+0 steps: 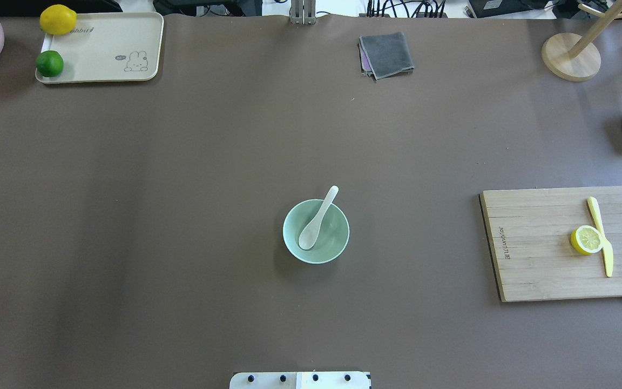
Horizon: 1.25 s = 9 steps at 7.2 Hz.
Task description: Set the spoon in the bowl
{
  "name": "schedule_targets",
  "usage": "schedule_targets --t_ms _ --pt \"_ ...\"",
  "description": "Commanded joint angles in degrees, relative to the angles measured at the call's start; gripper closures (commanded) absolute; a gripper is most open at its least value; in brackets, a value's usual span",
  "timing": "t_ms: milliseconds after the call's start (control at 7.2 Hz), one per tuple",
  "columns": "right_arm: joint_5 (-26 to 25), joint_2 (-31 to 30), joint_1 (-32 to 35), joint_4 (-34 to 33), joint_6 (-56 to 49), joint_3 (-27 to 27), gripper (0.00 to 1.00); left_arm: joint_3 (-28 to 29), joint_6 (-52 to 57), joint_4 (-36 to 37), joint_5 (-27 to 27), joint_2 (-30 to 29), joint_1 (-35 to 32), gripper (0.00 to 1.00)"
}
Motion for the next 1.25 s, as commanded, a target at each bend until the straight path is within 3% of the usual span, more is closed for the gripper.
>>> schedule_targets --t_ms 0,972,1111 --pt "0.25 0.2 0.0 -0.15 0.03 -0.15 0.0 -1.08 0.11 0.03 0.12 0.32 -0.29 0.02" --pt "-0.53 0.55 -0.27 0.02 -0.14 -1.38 0.0 -1.79 0.19 0.12 0.21 1.02 -1.7 0.02" --pt "-0.8 0.03 -0.18 -0.06 -0.23 -1.38 0.0 -2.22 0.28 0.03 0.12 1.64 -4.48 0.02"
